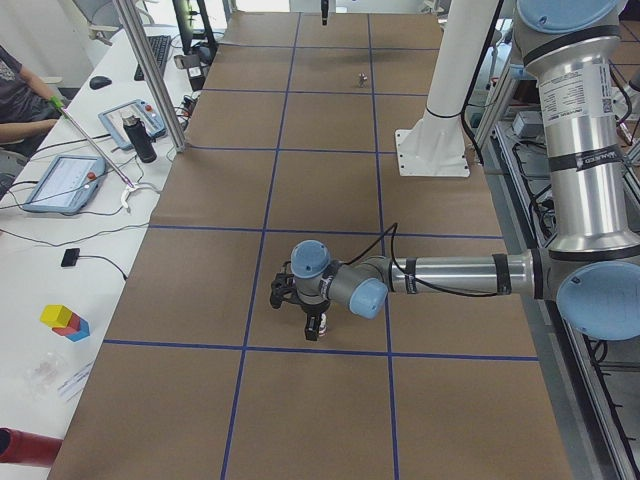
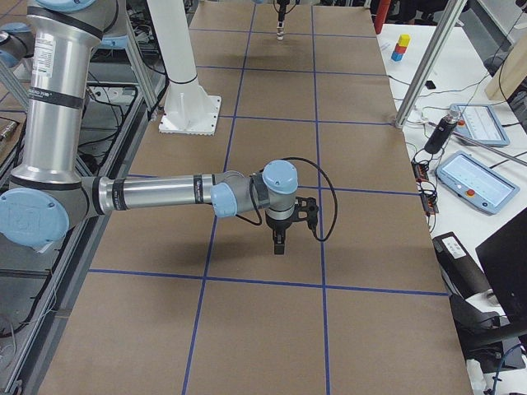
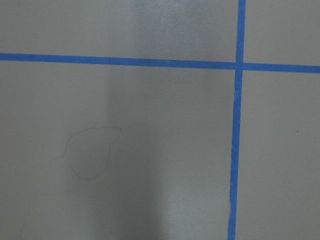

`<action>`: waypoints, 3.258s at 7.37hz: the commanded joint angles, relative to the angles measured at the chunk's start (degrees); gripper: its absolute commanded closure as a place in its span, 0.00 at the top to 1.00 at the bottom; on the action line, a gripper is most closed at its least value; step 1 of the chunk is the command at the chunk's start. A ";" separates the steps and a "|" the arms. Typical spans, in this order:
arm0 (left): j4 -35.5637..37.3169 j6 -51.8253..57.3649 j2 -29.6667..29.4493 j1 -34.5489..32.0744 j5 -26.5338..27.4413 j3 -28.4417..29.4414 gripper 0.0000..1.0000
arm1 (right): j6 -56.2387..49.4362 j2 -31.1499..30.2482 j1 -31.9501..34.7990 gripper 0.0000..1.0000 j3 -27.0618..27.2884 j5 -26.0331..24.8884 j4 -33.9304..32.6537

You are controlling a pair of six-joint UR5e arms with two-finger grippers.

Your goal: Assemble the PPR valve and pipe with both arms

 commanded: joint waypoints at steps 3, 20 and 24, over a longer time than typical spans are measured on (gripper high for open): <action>0.06 -0.26 -0.08 0.00 -0.18 -0.12 0.07 | 0.00 0.00 -0.26 1.00 -0.08 -0.03 -0.07; 30.67 -75.46 -67.13 34.62 15.38 11.63 0.00 | 0.17 0.00 -1.06 1.00 0.00 0.06 0.37; 30.39 -82.78 -72.32 35.07 17.31 20.44 0.00 | 0.26 0.00 -1.06 1.00 0.00 0.15 0.37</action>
